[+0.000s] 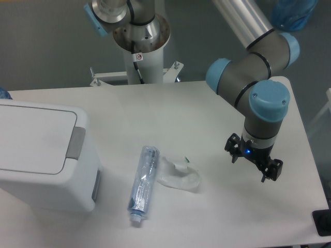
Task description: Open the trash can
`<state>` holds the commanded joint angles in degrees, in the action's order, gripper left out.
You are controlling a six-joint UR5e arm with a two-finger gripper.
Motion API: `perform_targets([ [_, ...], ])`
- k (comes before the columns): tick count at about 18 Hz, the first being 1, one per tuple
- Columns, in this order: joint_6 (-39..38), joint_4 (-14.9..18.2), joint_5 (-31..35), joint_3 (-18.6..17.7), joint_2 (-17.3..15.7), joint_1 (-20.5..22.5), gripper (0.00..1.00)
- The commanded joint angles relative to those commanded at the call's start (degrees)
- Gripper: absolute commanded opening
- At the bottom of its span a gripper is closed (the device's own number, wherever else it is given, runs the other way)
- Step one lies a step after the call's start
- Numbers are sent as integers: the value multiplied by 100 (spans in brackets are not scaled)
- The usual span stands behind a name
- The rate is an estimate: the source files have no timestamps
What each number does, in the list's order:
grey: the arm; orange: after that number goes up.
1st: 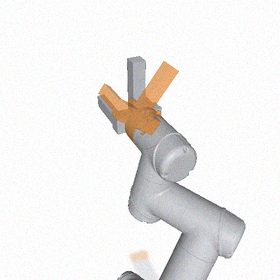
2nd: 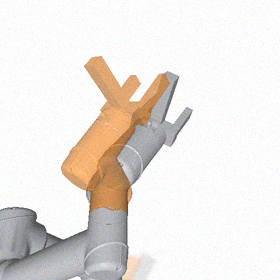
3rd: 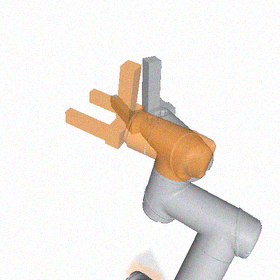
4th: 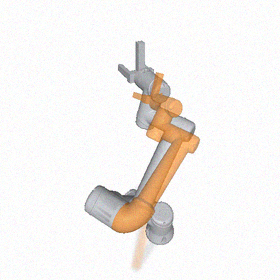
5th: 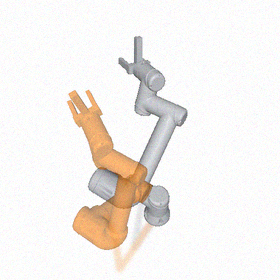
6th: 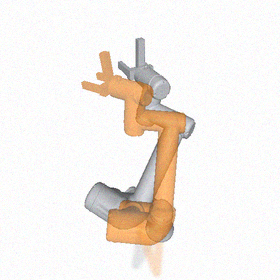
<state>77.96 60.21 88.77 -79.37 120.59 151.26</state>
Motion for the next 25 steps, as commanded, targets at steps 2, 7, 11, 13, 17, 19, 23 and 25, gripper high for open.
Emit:
perform_targets([
  [2, -17, 0, -9, 0, 0, 0, 100],
  [7, -26, 0, -17, 0, -9, -17, 100],
  [11, -9, 0, -79, -9, -17, -9, 100],
  [13, -35, -26, -228, -70, -26, 35, 100],
  [17, -587, -18, -649, -123, -395, 53, 100],
  [19, -886, -9, -930, -123, -448, 61, 100],
  [23, -1440, 26, -1493, -132, -711, 27, 100],
  [25, -1800, 26, -1835, -132, -826, -26, 100],
])
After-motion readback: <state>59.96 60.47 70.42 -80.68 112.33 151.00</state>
